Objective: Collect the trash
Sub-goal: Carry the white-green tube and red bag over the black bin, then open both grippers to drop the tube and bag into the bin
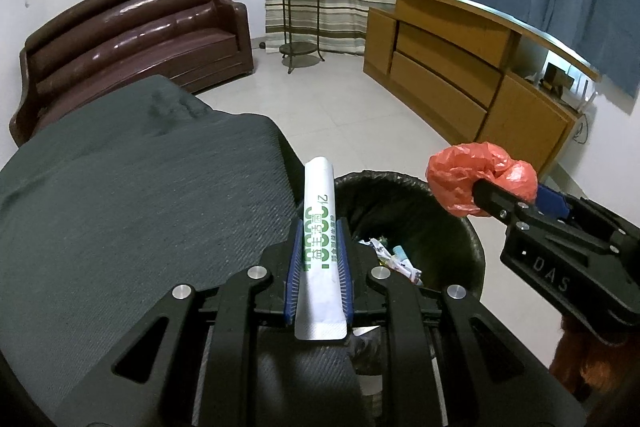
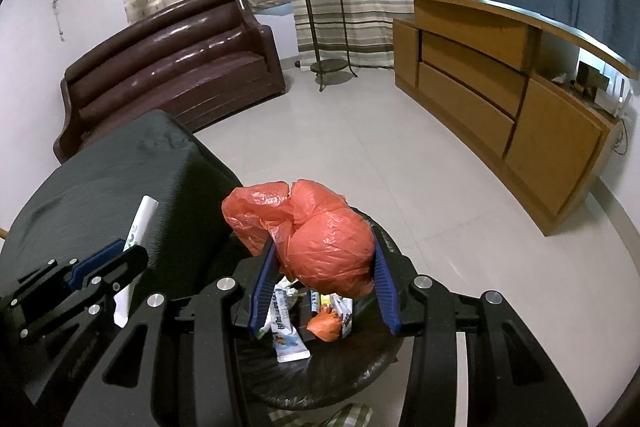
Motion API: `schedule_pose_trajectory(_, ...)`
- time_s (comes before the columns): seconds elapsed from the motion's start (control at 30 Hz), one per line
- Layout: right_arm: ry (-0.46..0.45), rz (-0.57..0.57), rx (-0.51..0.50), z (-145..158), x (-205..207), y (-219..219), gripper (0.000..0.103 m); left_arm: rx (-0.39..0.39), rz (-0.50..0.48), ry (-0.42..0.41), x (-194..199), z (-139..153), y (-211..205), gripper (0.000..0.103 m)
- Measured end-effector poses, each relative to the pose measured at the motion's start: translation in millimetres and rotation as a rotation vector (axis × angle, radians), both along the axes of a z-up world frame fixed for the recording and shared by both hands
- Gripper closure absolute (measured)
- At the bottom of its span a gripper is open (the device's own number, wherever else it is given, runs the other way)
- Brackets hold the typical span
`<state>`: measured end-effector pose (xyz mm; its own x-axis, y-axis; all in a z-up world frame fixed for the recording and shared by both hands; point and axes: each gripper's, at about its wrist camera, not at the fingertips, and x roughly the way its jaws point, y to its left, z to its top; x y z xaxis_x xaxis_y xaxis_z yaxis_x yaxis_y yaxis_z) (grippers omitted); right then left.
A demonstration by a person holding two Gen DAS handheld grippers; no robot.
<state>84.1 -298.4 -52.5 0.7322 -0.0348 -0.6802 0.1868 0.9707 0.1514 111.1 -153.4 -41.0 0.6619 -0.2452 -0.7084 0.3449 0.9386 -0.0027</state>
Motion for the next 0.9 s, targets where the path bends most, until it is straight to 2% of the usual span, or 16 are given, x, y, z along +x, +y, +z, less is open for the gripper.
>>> schedule_pose_trajectory(0.37,0.017,-0.008,0.007,-5,6,-2,0.057,0.004,-0.004,0.017,6,-1,-5,0.084)
schedule_pose_trajectory(0.47,0.019,-0.008,0.012,-5,9,-4,0.053,0.006,0.005,0.020,8,-1,-5,0.066)
schedule_pose_trajectory(0.53,0.015,-0.011,0.011,-4,9,-4,0.049,0.001,0.010,0.018,9,0,-4,0.066)
schedule_pose_trajectory(0.9,0.010,-0.028,0.006,-5,6,-6,0.046,-0.002,0.025,0.012,10,-2,-1,0.046)
